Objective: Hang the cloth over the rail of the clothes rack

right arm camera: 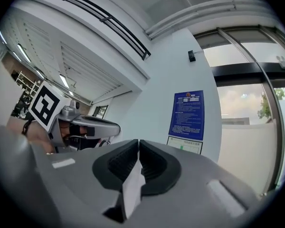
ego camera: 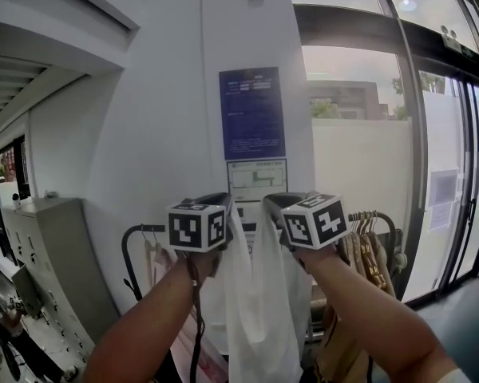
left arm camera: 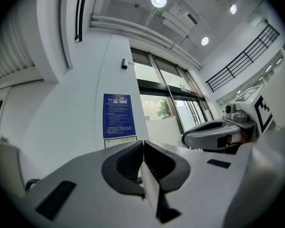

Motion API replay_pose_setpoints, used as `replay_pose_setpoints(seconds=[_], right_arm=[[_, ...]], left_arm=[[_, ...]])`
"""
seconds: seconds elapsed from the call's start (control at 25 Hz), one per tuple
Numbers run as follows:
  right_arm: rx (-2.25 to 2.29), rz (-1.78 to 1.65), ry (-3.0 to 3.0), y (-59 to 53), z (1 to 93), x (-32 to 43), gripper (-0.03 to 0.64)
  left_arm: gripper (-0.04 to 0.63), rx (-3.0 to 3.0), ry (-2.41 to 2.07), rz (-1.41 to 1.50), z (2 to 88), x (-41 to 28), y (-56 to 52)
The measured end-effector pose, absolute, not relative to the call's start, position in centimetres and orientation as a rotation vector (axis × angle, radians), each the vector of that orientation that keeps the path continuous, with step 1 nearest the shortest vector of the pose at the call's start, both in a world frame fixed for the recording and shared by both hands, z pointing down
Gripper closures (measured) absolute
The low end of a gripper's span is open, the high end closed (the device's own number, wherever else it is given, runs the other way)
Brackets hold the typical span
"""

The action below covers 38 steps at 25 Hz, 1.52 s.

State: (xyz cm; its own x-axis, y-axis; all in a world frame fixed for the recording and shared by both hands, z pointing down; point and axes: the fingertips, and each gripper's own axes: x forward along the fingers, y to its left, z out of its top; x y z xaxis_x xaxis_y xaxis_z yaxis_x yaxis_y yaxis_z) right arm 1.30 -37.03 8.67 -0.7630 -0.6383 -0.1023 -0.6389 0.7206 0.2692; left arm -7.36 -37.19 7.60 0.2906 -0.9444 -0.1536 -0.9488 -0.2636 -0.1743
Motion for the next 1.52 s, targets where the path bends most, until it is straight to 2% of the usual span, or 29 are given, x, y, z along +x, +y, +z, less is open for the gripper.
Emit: replay_pose_setpoints(seconds=[0.4, 0.6, 0.92, 1.16, 1.36, 1.52], right_arm=[[-1.312, 0.658, 2.713, -52.2, -8.8, 0.3, 0.603], [-1.498, 0.652, 2.664, -62.5, -11.5, 0.1, 0.601], [-1.693, 0.603, 2.682, -77.4, -7.9, 1.0, 0.601], [-1.779, 0.534, 2.823, -87.0, -1.3, 0.3, 0.601], [-1.726, 0.333, 2.94, -91.4, 5.0, -0.6, 0.603], [-1.688, 0.234, 2.963, -92.0, 6.4, -1.0, 0.598]], left_arm=[[0.581, -2.23, 1.661, 0.112, -9.5, -12.9, -51.0], [0.581, -2.24, 1.642, 0.069, -12.1, -16.3, -60.9], [0.581, -2.303, 1.754, 0.016, -8.3, -22.9, -75.9], [0.581, -2.324, 1.894, -0.085, -2.3, -26.0, -84.3], [0.581, -2.394, 1.939, -0.17, 3.8, -26.4, -88.4], [0.58, -2.389, 1.937, -0.214, 5.5, -26.1, -89.2]])
